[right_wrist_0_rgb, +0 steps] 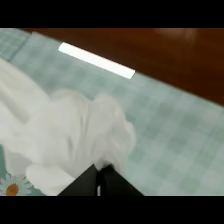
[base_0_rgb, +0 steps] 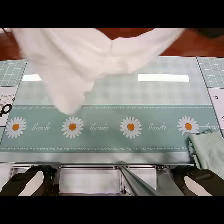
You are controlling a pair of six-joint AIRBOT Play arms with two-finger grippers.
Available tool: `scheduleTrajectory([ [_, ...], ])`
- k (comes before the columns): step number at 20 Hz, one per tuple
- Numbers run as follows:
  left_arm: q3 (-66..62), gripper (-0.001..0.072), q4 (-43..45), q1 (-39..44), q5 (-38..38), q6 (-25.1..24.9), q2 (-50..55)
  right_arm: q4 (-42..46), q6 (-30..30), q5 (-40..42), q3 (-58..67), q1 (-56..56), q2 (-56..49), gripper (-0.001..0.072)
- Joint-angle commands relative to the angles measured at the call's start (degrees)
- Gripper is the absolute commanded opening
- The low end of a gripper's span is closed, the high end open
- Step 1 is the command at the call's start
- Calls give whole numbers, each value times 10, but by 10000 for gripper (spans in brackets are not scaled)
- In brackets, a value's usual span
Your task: Fold the shirts.
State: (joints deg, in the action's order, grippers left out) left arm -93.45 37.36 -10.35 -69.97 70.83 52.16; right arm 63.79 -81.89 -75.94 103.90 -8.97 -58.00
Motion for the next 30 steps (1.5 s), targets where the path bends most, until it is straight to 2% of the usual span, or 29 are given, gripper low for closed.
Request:
scheduleTrajectory([
  [1,-70,22,2,-6,-7,18,-46,87,-52,-24,28,-1,135,18],
  [5,-70,22,6,-6,-65,4,-108,156,-107,-75,28,-1,250,18],
  [8,-19,22,6,-6,-92,20,-148,172,-135,-86,28,-1,287,18],
  [13,196,22,-17,-6,-91,19,-207,174,-150,-69,-36,-1,287,18],
  [15,296,22,-54,0,-65,-9,-198,162,-154,-40,-109,-1,270,18],
  [18,411,22,-59,37,21,-39,-142,130,-132,21,-189,-1,195,18],
  [22,417,22,-60,65,115,-57,11,94,-117,95,-196,-1,11,18],
  [26,351,22,-60,64,130,-57,168,31,-117,171,-196,-1,-151,18],
  [30,277,22,-60,64,128,-57,285,7,-121,214,-196,0,-259,19],
])
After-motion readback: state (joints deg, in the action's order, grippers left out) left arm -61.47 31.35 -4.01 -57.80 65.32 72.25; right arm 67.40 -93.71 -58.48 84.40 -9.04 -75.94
